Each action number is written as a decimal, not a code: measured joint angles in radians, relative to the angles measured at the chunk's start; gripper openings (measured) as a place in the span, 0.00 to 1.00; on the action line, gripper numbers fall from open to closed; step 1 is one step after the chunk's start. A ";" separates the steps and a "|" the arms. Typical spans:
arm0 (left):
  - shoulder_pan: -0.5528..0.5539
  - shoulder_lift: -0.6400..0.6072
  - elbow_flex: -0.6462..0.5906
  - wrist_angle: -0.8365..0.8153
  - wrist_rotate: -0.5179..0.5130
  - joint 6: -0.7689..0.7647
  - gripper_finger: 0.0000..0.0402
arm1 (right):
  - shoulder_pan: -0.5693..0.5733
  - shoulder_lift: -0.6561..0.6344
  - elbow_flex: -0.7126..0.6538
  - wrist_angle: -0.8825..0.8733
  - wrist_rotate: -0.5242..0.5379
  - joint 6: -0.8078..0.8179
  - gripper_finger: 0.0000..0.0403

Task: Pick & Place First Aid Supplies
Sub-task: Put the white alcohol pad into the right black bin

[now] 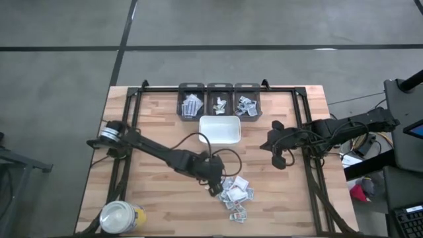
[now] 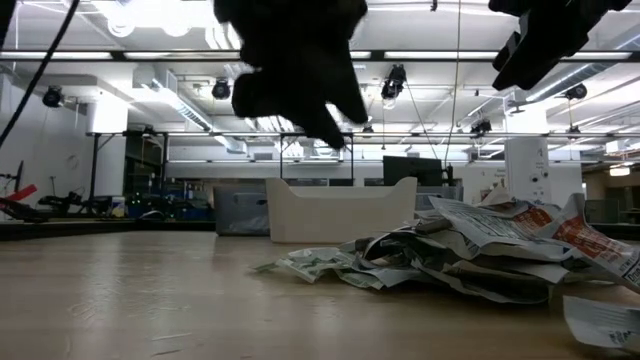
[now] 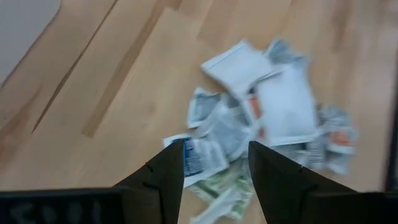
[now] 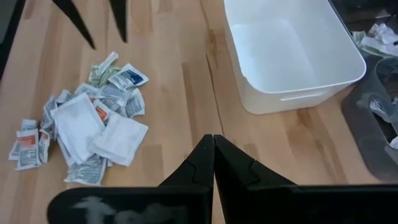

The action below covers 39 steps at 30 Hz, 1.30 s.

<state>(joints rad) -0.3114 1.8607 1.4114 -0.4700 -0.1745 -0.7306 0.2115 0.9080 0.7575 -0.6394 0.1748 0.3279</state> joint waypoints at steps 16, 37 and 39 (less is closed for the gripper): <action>0.022 0.136 -0.008 -0.062 -0.004 -0.058 0.42 | 0.000 -0.002 0.000 0.002 0.000 -0.040 0.02; 0.019 0.158 0.024 -0.068 -0.002 -0.069 0.42 | 0.000 -0.002 0.000 0.005 0.003 -0.041 0.02; 0.019 0.159 0.024 -0.070 -0.002 -0.072 0.42 | 0.000 -0.002 0.000 0.012 0.003 -0.040 0.02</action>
<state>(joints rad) -0.2919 2.0193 1.4353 -0.5404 -0.1768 -0.8022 0.2111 0.9058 0.7570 -0.6274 0.1776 0.2882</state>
